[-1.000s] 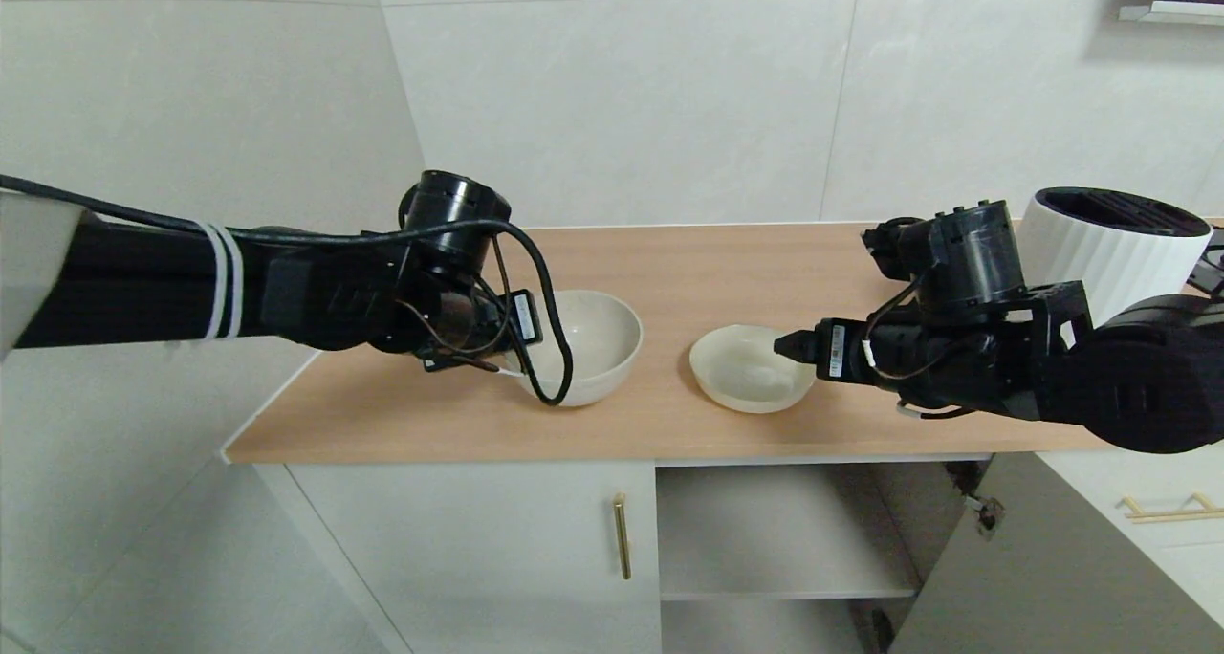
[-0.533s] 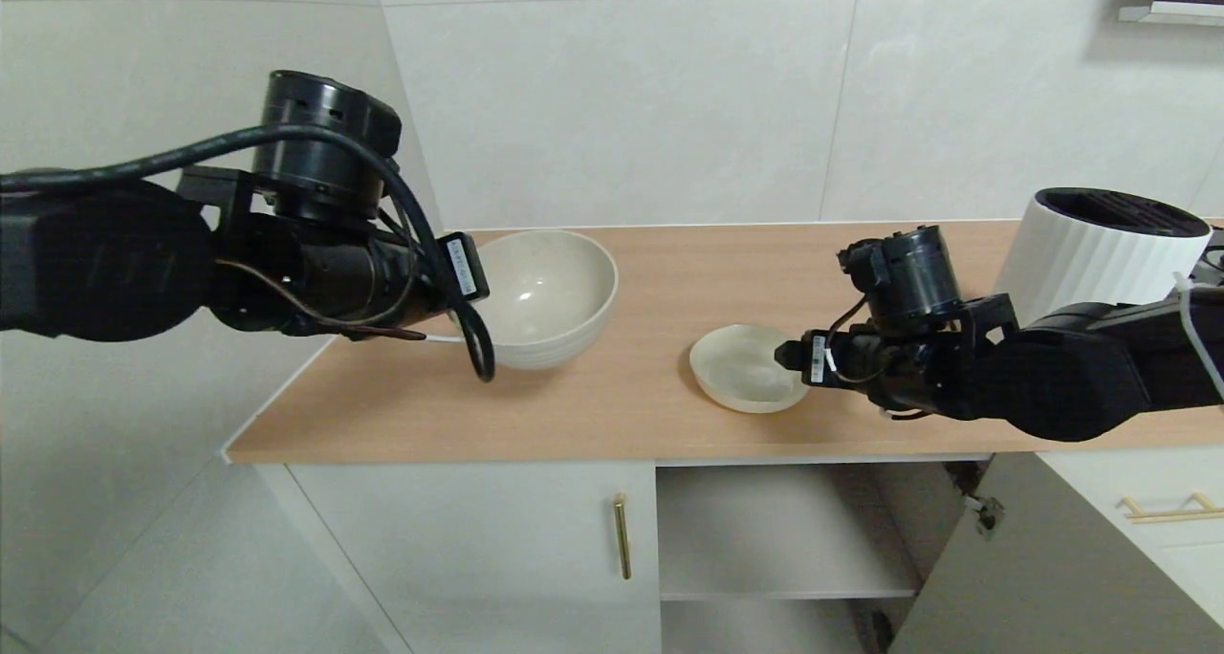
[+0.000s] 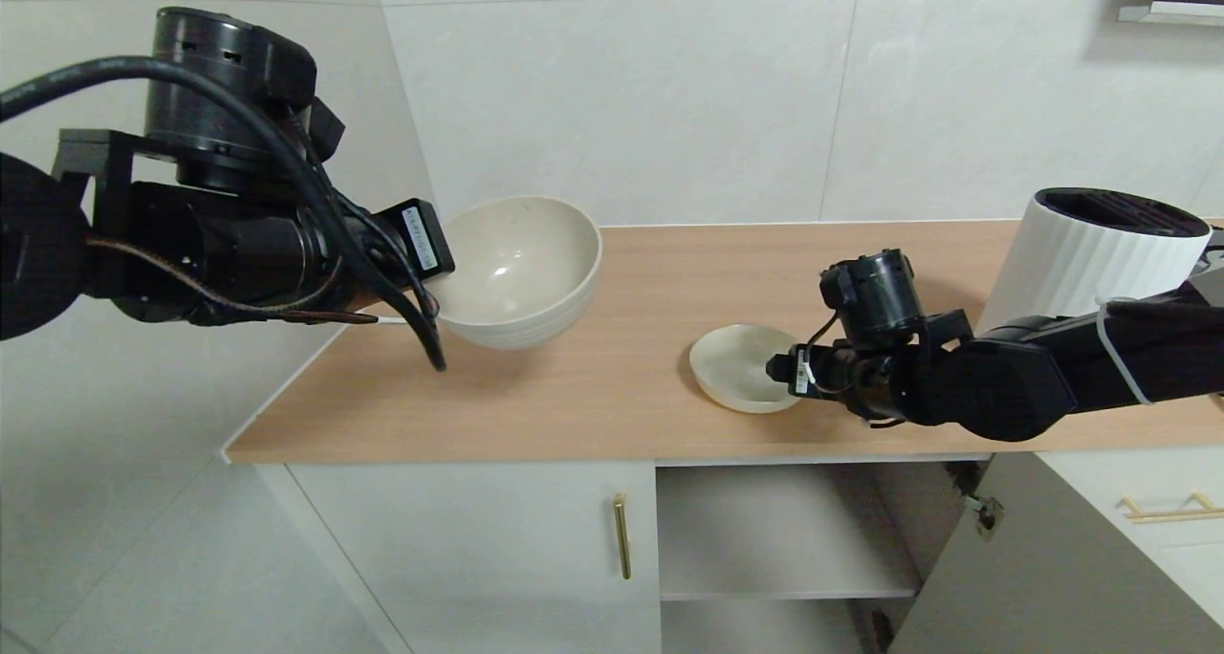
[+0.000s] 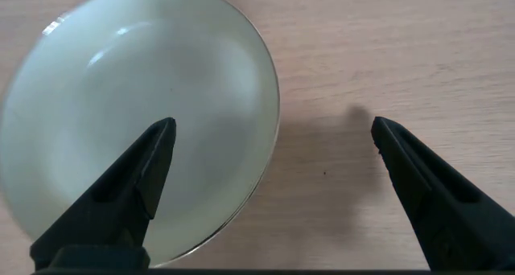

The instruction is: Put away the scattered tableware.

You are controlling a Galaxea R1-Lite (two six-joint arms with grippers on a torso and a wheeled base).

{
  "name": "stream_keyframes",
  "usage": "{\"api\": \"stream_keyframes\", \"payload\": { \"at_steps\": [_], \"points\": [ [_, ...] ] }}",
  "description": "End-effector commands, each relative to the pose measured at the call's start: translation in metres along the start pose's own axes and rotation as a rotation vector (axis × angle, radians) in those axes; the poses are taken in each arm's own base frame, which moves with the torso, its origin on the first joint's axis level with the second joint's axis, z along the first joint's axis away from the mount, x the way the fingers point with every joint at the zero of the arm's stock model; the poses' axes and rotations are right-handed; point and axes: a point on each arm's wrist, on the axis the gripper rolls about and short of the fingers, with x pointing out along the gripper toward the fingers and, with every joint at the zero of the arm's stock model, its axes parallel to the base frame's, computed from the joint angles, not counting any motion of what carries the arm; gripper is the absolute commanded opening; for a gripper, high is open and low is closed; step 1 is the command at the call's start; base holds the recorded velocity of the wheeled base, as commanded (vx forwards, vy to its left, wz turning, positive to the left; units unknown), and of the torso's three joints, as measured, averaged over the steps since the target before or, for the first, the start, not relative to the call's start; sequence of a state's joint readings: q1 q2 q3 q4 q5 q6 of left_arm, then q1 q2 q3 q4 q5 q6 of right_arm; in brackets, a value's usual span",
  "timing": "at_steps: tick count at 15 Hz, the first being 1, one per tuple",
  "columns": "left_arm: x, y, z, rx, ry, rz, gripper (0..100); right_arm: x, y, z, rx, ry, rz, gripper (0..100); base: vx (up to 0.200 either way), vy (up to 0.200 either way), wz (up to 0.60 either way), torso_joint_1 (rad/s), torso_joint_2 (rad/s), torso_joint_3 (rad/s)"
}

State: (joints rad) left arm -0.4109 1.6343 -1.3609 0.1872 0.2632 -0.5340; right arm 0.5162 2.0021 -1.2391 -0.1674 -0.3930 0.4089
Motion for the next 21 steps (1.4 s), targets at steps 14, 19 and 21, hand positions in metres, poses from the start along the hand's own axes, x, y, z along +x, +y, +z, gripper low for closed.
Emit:
{"api": "stream_keyframes", "payload": {
  "at_steps": [14, 19, 21],
  "points": [
    [-0.038, 0.011, -0.005, 0.020, 0.105, -0.060, 0, -0.081, -0.003, 0.016, 0.015, -0.043, 0.218, 0, 0.000, 0.000, 0.00, 0.000, 0.00, 0.000],
    [-0.056, 0.022, -0.023, 0.037, 0.144, -0.055, 0, -0.132, -0.023, 0.024, -0.007, -0.093, 0.236, 0, 0.000, 0.000, 0.00, 0.000, 0.00, 0.000],
    [-0.063, 0.028, -0.029, 0.035, 0.152, -0.050, 0, -0.135, -0.021, 0.019, -0.015, -0.085, 0.230, 0, 0.000, 0.000, 0.00, 0.000, 0.00, 0.000]
  ]
}}
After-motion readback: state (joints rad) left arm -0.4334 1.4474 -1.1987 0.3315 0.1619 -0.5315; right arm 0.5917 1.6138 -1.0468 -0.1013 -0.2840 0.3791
